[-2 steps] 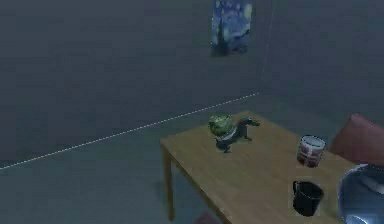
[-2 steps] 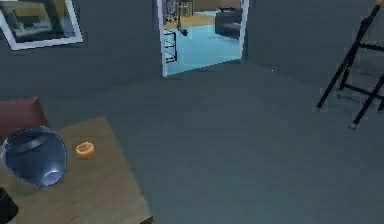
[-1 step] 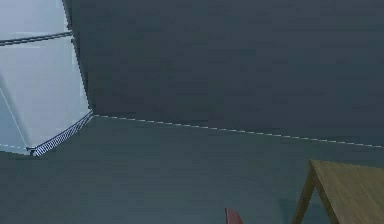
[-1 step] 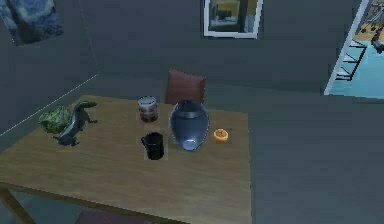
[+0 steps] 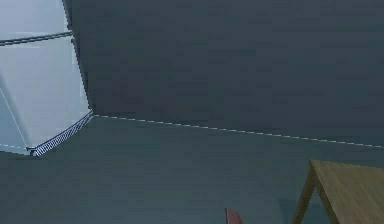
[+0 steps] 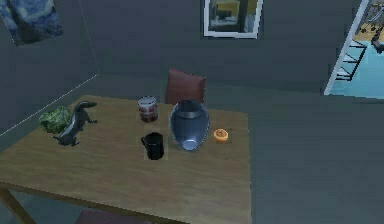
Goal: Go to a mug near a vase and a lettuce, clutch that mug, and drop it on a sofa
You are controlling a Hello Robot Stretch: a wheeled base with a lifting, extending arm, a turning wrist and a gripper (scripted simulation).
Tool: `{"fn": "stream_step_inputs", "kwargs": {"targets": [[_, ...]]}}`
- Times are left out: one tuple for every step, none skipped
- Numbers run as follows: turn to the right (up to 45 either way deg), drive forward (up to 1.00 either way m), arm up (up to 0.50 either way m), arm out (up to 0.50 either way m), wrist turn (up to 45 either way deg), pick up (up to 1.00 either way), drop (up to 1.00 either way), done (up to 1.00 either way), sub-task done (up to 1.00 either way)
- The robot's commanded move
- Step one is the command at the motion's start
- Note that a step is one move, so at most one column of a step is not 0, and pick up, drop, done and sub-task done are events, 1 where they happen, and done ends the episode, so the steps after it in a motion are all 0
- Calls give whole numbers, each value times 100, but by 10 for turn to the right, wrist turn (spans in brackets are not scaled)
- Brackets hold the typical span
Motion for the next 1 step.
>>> {"fn": "stream_step_inputs", "kwargs": {"targets": [[0,0,32,0,0,0,0,0,0]]}}
